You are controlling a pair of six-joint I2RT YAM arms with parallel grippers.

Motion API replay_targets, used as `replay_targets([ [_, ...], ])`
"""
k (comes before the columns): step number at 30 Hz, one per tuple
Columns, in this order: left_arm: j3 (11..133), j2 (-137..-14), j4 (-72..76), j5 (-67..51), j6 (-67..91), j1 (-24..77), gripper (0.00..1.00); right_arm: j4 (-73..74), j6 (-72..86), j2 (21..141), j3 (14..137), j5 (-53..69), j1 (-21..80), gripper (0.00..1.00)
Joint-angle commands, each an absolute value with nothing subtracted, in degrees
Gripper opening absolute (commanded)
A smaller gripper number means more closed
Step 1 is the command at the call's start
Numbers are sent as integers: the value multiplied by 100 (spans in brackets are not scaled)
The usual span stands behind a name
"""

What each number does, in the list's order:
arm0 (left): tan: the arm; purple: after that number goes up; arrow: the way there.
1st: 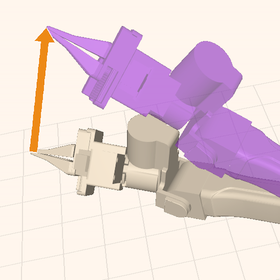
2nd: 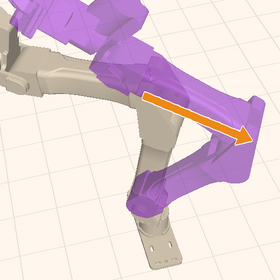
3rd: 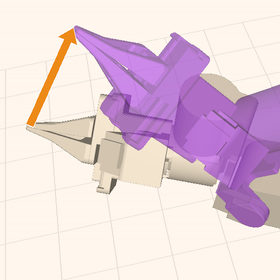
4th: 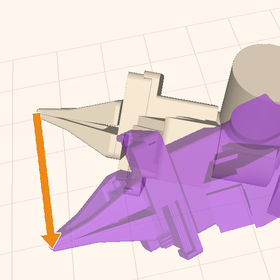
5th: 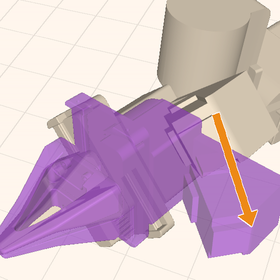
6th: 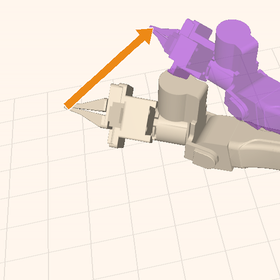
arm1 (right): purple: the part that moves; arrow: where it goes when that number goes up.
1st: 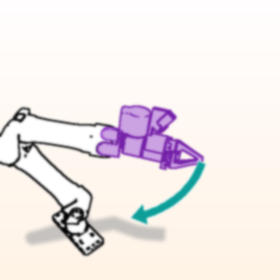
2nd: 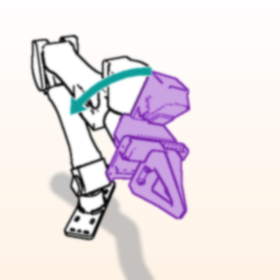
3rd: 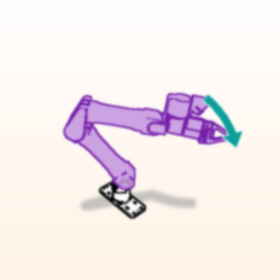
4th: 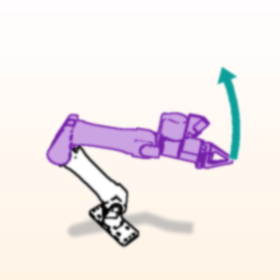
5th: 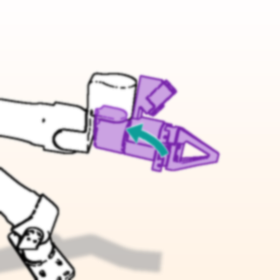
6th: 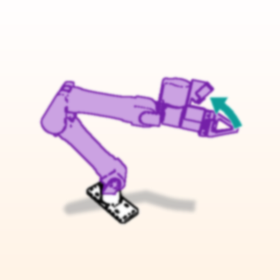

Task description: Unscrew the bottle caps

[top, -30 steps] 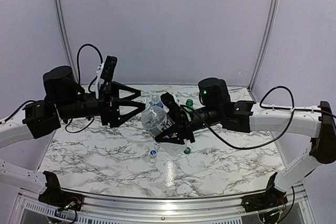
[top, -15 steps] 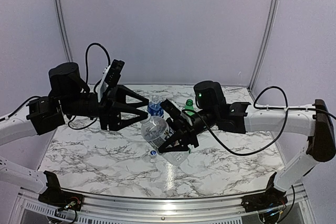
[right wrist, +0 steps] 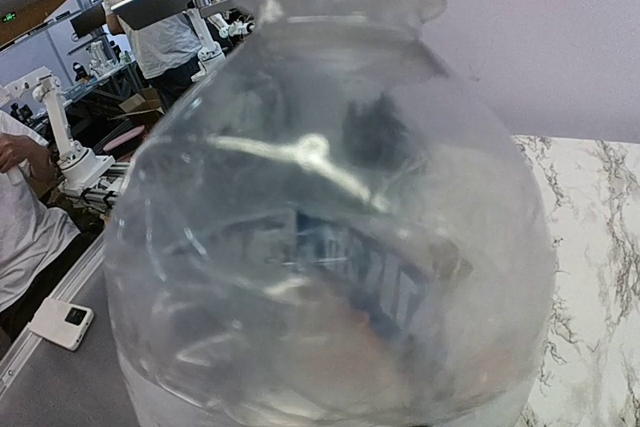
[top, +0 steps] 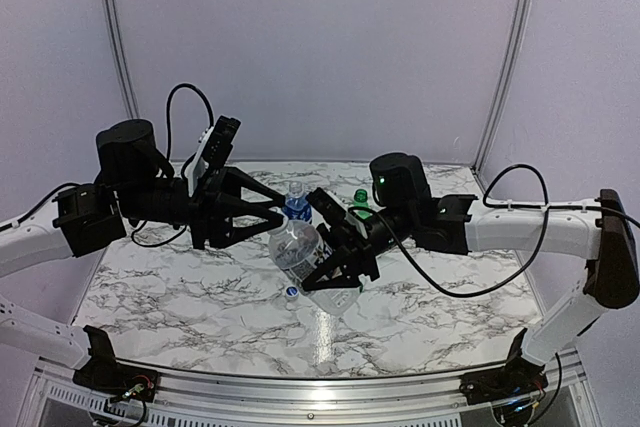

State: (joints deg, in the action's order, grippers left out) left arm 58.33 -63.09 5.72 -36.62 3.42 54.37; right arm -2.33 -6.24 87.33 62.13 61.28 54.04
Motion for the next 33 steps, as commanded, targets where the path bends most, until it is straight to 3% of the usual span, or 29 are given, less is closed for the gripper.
replay_targets([
  [1,5795,-6362,661,-3830,364,5405,41,-500,-528,8675,6425,6219,5353,25],
  [15,5689,-6381,766,-3832,417,5405,29,-815,-321,8592,6323,6206,5326,24],
  [18,5676,-6364,799,-3804,422,5405,21,-843,-286,8591,6326,6162,5306,24],
  [22,5686,-6326,847,-3553,578,5406,3,-735,-303,8542,6311,5709,5255,23],
  [27,5691,-6320,930,-2541,1304,5416,0,-336,-490,8406,6380,4291,5222,22],
  [33,5682,-6358,711,-7,3055,5466,0,-120,-602,8402,6489,2316,5237,22],
])
